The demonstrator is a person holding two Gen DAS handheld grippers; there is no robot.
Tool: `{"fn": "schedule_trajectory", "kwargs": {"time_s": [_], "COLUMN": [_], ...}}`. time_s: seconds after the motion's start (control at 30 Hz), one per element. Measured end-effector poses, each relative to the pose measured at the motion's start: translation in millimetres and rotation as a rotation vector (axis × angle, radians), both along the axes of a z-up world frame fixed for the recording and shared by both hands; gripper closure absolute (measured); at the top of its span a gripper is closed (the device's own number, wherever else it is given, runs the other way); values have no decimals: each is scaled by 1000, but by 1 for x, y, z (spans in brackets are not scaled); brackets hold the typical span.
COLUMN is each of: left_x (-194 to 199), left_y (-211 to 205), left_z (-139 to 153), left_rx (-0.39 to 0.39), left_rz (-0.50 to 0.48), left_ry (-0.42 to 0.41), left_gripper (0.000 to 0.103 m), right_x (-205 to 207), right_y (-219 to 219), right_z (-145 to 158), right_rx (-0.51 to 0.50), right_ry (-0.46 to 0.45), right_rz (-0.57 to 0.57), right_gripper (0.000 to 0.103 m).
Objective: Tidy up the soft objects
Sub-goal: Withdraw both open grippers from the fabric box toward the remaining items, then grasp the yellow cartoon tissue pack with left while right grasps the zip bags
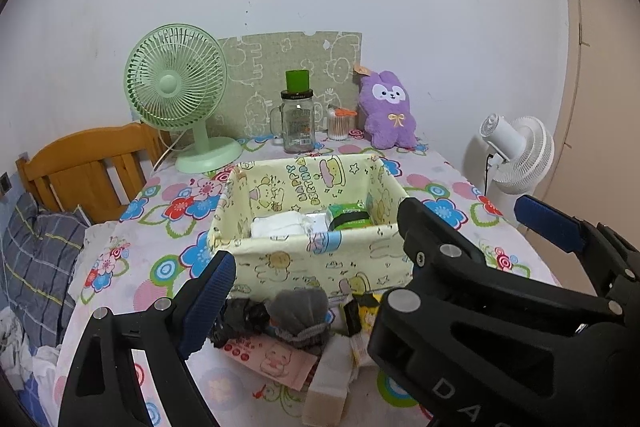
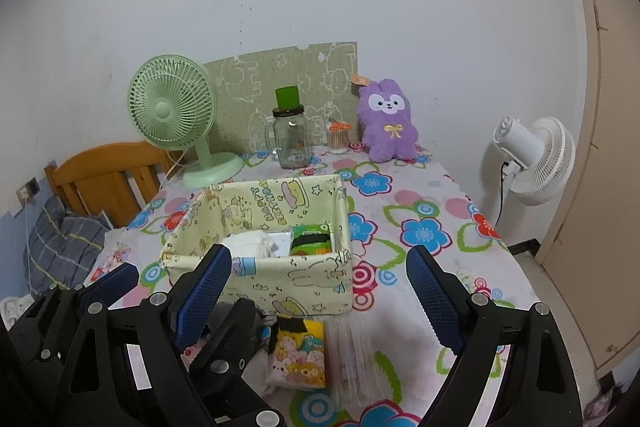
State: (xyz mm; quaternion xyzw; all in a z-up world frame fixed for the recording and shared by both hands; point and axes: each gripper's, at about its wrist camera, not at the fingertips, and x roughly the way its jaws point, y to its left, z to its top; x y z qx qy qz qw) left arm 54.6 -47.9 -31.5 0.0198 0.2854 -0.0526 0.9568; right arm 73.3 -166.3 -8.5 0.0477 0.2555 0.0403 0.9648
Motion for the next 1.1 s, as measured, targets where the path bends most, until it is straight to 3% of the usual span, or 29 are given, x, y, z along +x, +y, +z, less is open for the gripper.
{"fn": "schedule_trajectory", "kwargs": {"time_s": [0.2,0.77,1.1], "left_x": [-15,-9,6], "left_y": [-1,3,-7], "left_z": [-10,-59,-72], "left_rx": [31,-20,-27], "left_rz": [1,-15,-28], "left_ry": [-18,98,142], "left_gripper": [11,12,13], "right_x": [-12,-13,-1], "right_y": [1,3,-9], "right_z": [-13,-62,-78], "right_rx": [9,36,50], "right_ry": [18,101,147], "right_rz": [14,34,6], "right_gripper": [12,12,19]}}
